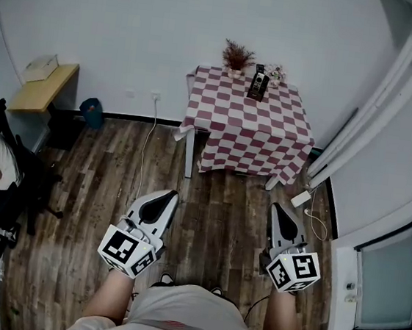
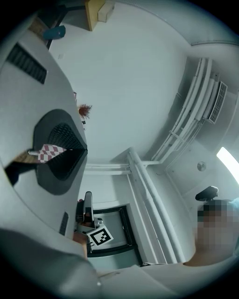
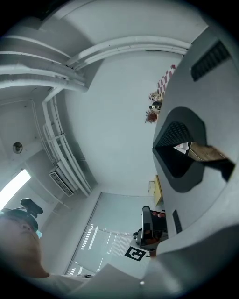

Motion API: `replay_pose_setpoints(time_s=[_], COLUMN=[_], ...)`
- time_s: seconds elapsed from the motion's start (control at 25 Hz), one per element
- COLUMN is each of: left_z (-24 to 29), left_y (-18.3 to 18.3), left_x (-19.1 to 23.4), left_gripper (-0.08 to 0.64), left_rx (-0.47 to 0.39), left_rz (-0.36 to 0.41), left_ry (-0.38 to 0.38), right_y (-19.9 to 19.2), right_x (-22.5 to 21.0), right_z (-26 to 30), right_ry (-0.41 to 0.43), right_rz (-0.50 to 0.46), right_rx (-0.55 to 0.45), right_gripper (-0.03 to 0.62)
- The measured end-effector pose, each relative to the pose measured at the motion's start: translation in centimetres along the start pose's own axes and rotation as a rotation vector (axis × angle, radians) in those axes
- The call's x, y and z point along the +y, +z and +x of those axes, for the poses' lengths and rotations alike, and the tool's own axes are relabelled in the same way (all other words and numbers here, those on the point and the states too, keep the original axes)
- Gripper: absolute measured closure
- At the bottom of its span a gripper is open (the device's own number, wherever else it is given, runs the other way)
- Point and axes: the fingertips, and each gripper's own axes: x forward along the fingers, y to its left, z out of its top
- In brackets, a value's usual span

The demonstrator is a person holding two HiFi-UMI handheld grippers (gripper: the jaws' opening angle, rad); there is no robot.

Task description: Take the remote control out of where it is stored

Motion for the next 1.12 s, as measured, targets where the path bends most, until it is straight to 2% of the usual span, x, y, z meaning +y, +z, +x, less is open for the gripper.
replay_pose_setpoints(time_s=[0.16,0.32,0.56,0.84,0.96,1.12], left_z=[-0.6,-1.3,-3.0,-2.8,-2.8,-2.3], left_y=[-0.1,-0.5,-2.2,-2.9,-3.1,-3.5], left_x=[1.2,2.7,4.9,5.6,6.9,8.9], left_gripper=[0.551,0.551,0.551,0.551,0.551,0.551], left_rx=[0.015,0.027,0.059,0.043,0.038,0.047], left_rz=[-0.002,-0.002,-0.035,-0.091,-0.111,-0.100], left_ry=[0.005,0.009,-0.027,-0.086,-0.062,-0.022], right_y=[0.3,-0.7,-2.5,-3.1,-3.3,-3.7], right_x=[1.5,3.0,5.5,5.2,5.0,5.1], right_z=[0.7,1.9,2.9,3.0,4.6,7.8], right_ry=[0.061,0.079,0.036,-0.008,0.002,0.040], right_rz=[0.028,0.045,0.069,0.047,0.048,0.052], right_rx=[-0.055,-0.052,-0.007,0.042,0.056,0.061], right_gripper=[0.578,0.578,0.578,0.578,0.578,0.578])
